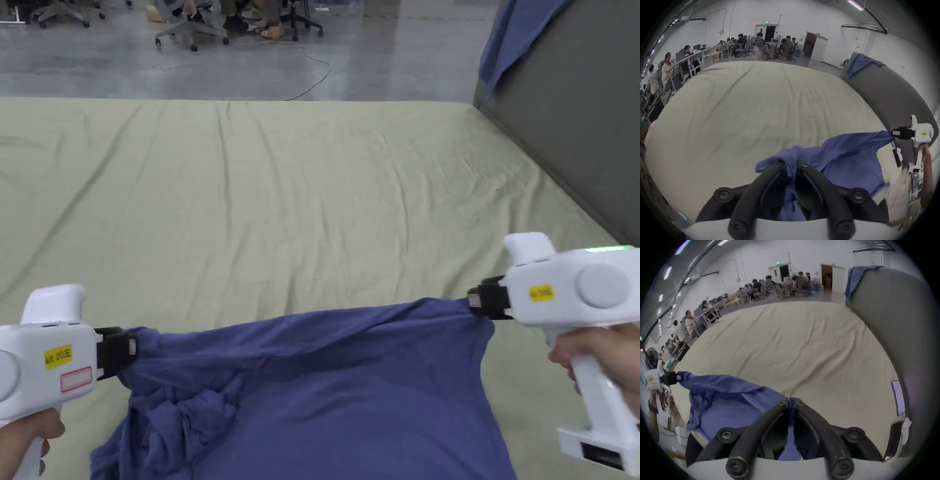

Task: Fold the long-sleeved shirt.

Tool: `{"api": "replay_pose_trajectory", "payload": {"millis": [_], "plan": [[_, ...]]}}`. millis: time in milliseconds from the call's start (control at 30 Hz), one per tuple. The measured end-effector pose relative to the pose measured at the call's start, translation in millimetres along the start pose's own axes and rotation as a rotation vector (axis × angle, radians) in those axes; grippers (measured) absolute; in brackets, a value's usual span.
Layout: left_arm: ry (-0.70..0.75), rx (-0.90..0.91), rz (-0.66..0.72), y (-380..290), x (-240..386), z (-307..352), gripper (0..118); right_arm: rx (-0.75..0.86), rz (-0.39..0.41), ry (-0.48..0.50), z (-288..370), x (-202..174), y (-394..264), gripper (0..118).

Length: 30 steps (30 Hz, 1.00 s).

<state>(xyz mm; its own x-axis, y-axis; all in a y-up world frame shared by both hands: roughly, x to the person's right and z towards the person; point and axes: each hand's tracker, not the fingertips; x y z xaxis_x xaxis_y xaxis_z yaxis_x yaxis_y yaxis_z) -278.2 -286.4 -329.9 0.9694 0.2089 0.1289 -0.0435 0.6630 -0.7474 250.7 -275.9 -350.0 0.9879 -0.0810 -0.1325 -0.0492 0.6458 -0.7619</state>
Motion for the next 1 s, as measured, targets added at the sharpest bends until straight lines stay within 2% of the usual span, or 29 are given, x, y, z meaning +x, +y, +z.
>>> {"api": "replay_pose_trajectory", "payload": {"millis": [167,267,367,467,533,700,733,767,800,833,867,900,967,1000], "plan": [[-0.022,-0.041,-0.033,-41.9,-6.0,47.1,9,-0.009,0.032,0.015,61.9,-4.8,-78.0,1],[-0.028,-0.13,-0.019,-78.1,-12.1,61.0,9,-0.072,0.048,-0.021,70.4,-7.3,-125.7,1],[-0.032,-0.247,-0.008,-115.6,-19.5,56.8,9,-0.175,0.038,-0.064,54.0,-4.0,-159.6,1],[-0.051,-0.403,0.0,-147.2,-27.5,37.7,9,-0.269,0.108,-0.13,24.3,-3.2,-180.1,1],[-0.055,-0.408,-0.004,-161.1,-28.8,23.9,9,-0.295,0.13,-0.143,8.1,-6.8,-187.4,1],[-0.045,-0.379,0.008,-169.0,-23.1,12.5,8,-0.296,0.128,-0.154,-10.5,-9.2,-192.0,1],[-0.045,-0.374,0.008,-166.6,-21.9,14.1,9,-0.296,0.127,-0.155,-6.1,-8.2,-189.3,7],[-0.038,-0.368,0.007,-164.0,-20.5,17.0,15,-0.295,0.126,-0.155,-2.7,-7.9,-187.4,21],[-0.027,-0.331,0.014,-158.7,-18.6,25.6,51,-0.288,0.123,-0.164,3.9,-8.0,-184.2,57],[-0.03,-0.284,0.005,-153.5,-19.4,33.2,89,-0.273,0.124,-0.173,12.9,-7.6,-179.7,86],[-0.025,-0.257,-0.011,-148.4,-18.4,40.7,116,-0.255,0.122,-0.18,21.7,-7.8,-174.8,102],[-0.009,-0.235,-0.026,-142.2,-15.6,48.8,117,-0.211,0.11,-0.198,33.0,-11.0,-168.8,103],[-0.04,-0.158,-0.025,-125.5,-10.2,67.9,117,-0.085,0.111,-0.172,58.2,-19.1,-153.9,103],[-0.043,-0.094,-0.039,-115.5,-5.8,74.0,117,-0.028,0.086,-0.163,68.9,-24.4,-144.9,103]]}}
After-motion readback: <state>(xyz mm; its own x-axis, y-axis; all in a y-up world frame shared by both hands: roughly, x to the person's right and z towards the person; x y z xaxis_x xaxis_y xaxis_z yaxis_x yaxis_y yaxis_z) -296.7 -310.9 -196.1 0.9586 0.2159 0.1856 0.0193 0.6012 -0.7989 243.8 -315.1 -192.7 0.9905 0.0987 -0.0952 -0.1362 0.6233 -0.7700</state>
